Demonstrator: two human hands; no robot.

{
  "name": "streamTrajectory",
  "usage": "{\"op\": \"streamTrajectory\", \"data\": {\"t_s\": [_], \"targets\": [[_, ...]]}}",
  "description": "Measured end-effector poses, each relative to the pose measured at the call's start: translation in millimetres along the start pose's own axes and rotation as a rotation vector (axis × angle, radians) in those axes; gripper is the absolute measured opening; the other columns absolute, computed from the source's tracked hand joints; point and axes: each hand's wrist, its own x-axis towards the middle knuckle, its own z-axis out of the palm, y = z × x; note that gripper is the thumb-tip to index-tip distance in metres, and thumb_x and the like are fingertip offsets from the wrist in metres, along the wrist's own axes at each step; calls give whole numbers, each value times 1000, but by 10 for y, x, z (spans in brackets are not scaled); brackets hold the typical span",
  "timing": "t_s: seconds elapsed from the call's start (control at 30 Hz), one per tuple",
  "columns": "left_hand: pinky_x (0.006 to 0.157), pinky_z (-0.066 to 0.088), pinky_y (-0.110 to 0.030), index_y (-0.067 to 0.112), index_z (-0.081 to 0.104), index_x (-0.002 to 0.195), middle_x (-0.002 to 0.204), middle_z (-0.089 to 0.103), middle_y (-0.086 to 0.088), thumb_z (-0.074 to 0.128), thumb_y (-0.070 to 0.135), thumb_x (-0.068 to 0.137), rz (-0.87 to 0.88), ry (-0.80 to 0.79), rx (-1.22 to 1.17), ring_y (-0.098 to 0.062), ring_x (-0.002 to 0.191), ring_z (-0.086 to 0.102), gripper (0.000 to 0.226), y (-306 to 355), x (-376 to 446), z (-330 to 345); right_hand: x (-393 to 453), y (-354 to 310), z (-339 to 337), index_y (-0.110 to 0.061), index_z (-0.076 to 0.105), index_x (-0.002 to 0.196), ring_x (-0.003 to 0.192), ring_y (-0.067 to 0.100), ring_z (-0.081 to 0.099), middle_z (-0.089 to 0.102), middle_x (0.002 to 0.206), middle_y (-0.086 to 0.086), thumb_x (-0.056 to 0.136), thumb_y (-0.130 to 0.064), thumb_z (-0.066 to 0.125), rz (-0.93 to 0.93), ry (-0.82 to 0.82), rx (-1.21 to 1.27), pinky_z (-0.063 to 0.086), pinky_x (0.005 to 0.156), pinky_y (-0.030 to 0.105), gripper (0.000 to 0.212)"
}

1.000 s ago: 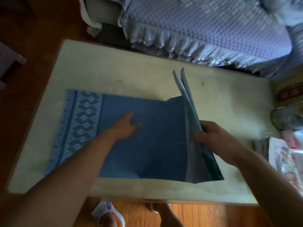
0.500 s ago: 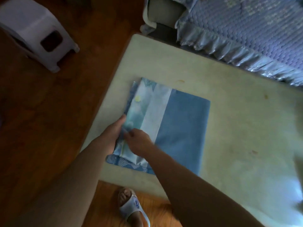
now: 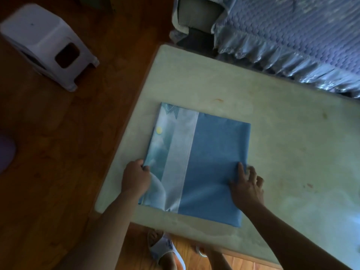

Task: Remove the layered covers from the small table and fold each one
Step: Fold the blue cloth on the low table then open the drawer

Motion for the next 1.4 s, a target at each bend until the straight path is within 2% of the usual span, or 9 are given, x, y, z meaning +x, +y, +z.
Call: {"op": "streamTrajectory", "data": {"t_s": [0.1,0.33,0.47,0.57,0.7,1.1,1.2,1.27,1.4], "targets": [[73,39,-35,9,57,100,102,65,-18,55,14,100,-8,55,75,-40,101,62,5,37,-34,24,-22,-4,42,-29,5,159,141,43,16,3,164,12,101,-46,42,36,6,16,32,111,56,71],[81,46,-47,9,57,125,119,58,-19,55,10,96,48,219,127,-42,109,57,29,72,-149,169,23,114,46,-30,7,159,137,42,22,8,162,12,98,-48,43,-38,28,-30,31,112,55,73],[104,39,-56,12,47,148,144,47,-23,52,30,98,404,306,520,-44,131,45,53,26,-439,409,25,124,34,-24,17,158,142,45,20,11,163,17,96,-43,49,-69,74,-26,26,117,56,73],[118,25,-59,21,42,154,158,39,-20,41,48,101,560,173,686,-43,147,32,59,-55,-493,637,78,-29,70,-9,35,153,149,46,16,19,162,23,92,-28,60,-387,282,-41,20,121,57,69],[121,18,-60,25,38,156,162,33,-18,41,51,100,574,193,727,-43,149,28,62,-130,-414,794,522,-309,111,-13,28,157,154,36,9,17,165,15,102,-47,39,-833,287,-207,15,124,51,65],[120,20,-59,25,42,154,161,34,-15,46,51,96,567,233,737,-42,147,31,65,-154,-364,840,1763,68,-453,-10,16,159,155,33,-2,4,167,15,103,-56,23,-381,371,-83,1,125,51,73],[112,31,-56,21,58,136,148,46,-16,56,45,86,542,258,738,-42,131,43,56,128,-315,782,1164,-143,-261,0,31,154,152,42,12,19,162,25,104,-41,37,-657,510,-16,9,124,54,65],[112,31,-56,17,61,132,147,46,-19,56,43,87,681,277,734,-42,133,42,52,383,-153,822,693,-265,70,-2,33,154,153,40,12,22,162,22,103,-41,40,-822,435,-60,12,124,52,64],[121,23,-53,27,40,155,165,28,-14,44,47,99,983,162,770,-36,153,24,60,586,444,811,673,-106,307,-14,26,158,155,31,5,15,167,12,103,-53,35,-714,371,-157,12,124,49,69]]}}
